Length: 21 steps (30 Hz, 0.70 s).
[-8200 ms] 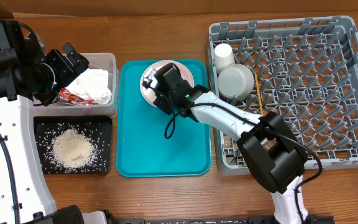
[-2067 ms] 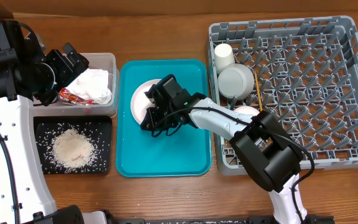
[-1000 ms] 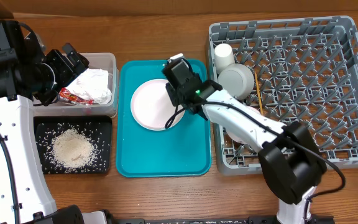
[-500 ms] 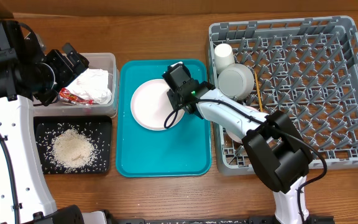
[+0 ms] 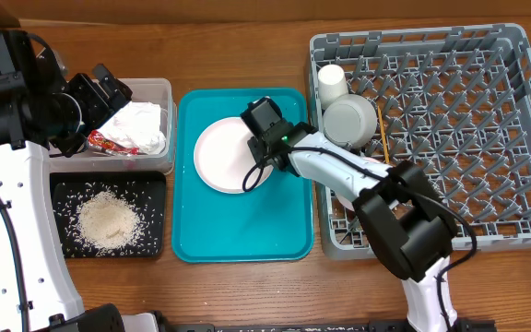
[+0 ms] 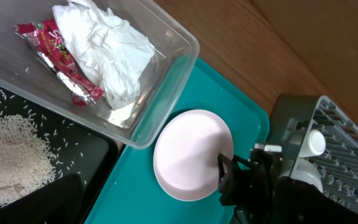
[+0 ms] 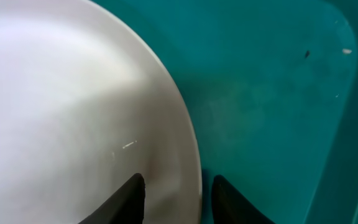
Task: Sort waste into correct bins and load items into the dishwasher
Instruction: 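Grasp the white plate rim with the right gripper and tilt it up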
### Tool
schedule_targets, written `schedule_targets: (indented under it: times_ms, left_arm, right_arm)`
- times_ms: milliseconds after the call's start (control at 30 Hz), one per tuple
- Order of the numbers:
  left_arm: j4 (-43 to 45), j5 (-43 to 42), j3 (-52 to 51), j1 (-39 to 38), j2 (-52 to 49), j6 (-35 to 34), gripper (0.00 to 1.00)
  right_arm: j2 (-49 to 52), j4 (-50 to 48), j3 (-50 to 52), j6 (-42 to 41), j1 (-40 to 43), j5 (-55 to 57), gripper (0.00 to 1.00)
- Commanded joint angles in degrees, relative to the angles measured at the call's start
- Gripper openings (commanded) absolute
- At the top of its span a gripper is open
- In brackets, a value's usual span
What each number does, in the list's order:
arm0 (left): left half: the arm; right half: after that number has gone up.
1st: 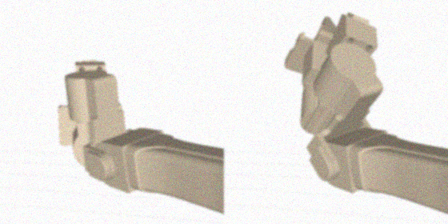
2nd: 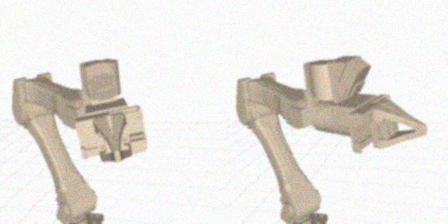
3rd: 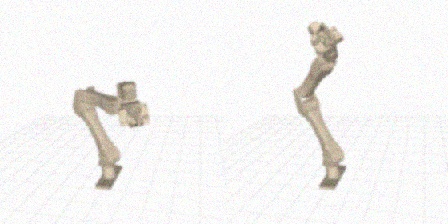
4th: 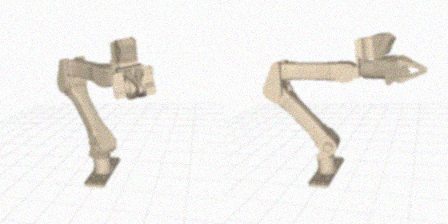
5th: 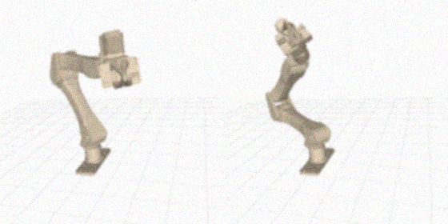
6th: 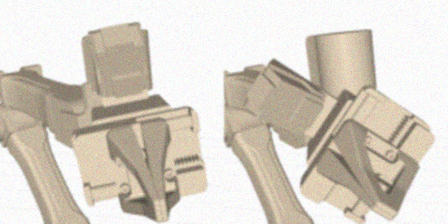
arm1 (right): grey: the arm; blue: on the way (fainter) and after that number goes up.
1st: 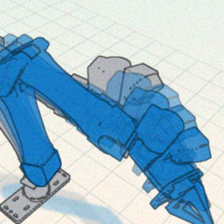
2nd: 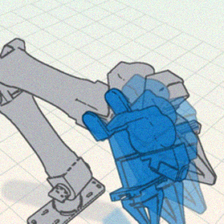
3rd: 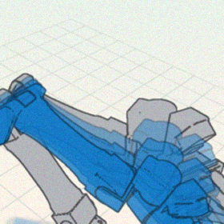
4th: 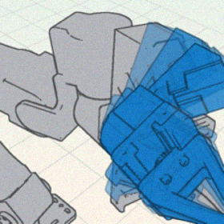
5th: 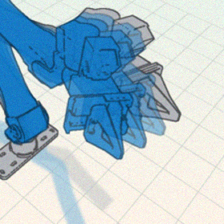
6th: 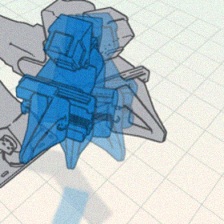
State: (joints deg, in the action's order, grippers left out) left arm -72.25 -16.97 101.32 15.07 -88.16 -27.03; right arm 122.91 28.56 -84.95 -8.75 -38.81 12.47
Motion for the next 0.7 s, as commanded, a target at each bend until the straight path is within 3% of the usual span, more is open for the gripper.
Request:
schedule_targets:
  times_ms: [0,400,667]
  left_arm:
    - [0.09,-0.44,1.22,-0.11,0.90,0.02,1.00]
    - [0.09,-0.46,1.22,-0.11,0.90,0.02,1.00]
    - [0.09,-0.44,1.22,-0.11,0.90,0.02,1.00]
  right_arm:
    - [0.87,-0.17,0.28,0.24,0.00,0.94,0.35]
    - [0.50,3.39,-1.38,0.24,-0.02,0.94,0.04]
    - [-5.79,7.89,-6.80,0.26,0.04,1.05,0.04]
